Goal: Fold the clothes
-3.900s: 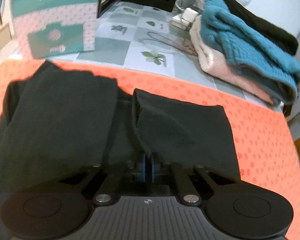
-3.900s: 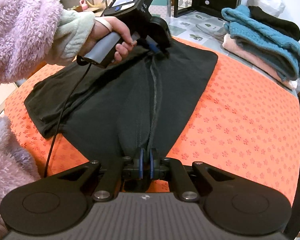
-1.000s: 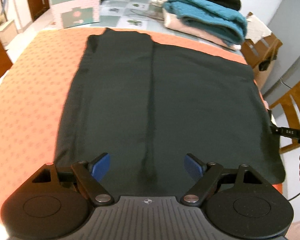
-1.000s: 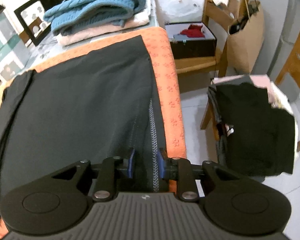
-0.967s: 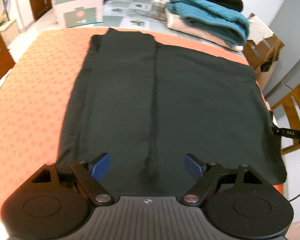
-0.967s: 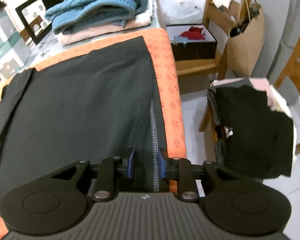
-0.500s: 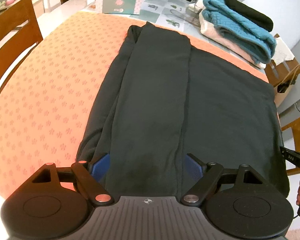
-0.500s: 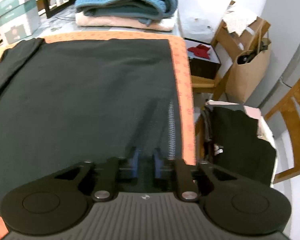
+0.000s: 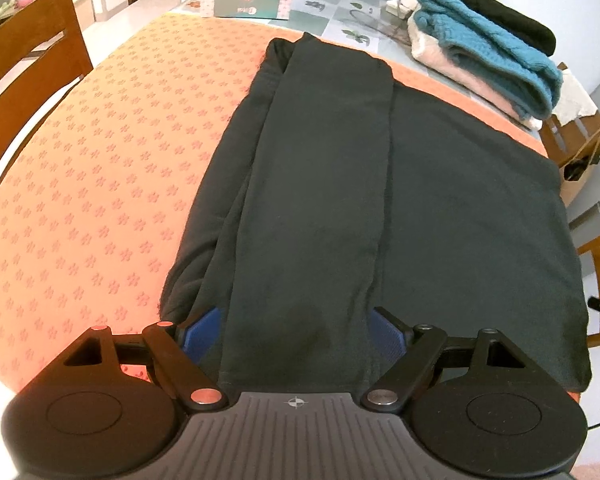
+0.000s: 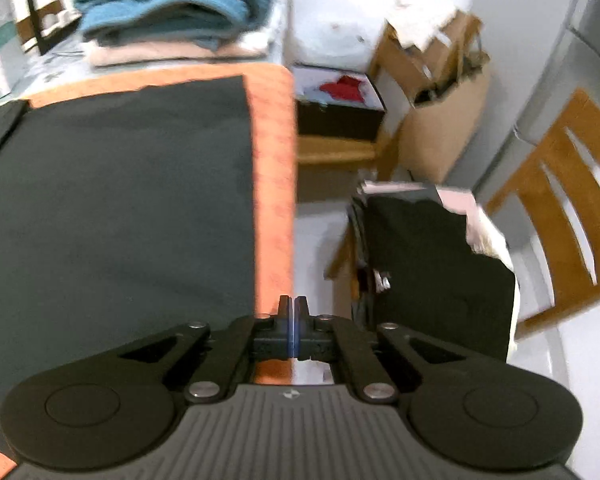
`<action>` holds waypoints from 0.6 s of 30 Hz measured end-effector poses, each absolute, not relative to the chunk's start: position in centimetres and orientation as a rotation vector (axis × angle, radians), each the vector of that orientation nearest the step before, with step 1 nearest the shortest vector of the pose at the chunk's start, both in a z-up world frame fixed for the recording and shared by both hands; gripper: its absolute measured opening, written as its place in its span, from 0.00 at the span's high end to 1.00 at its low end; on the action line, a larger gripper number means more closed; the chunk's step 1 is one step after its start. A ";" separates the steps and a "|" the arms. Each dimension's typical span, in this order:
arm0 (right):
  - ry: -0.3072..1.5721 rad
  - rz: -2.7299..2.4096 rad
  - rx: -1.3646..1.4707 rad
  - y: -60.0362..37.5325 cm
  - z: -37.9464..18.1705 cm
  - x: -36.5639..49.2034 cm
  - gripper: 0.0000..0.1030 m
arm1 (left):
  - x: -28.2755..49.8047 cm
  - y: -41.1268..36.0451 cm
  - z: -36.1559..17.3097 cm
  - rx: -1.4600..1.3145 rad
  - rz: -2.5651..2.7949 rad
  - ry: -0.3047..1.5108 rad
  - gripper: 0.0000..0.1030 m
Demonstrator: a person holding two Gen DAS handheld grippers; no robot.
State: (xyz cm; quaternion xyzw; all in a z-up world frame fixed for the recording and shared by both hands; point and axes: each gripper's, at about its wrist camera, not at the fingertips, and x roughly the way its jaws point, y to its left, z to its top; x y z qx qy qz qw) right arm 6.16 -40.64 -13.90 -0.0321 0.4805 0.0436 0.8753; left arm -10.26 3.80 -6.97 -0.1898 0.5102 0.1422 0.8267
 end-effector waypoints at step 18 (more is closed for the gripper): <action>0.999 0.268 0.022 -36.9 -9.6 -1.7 0.71 | -12.4 4.2 -9.1 -0.302 0.121 1.132 0.19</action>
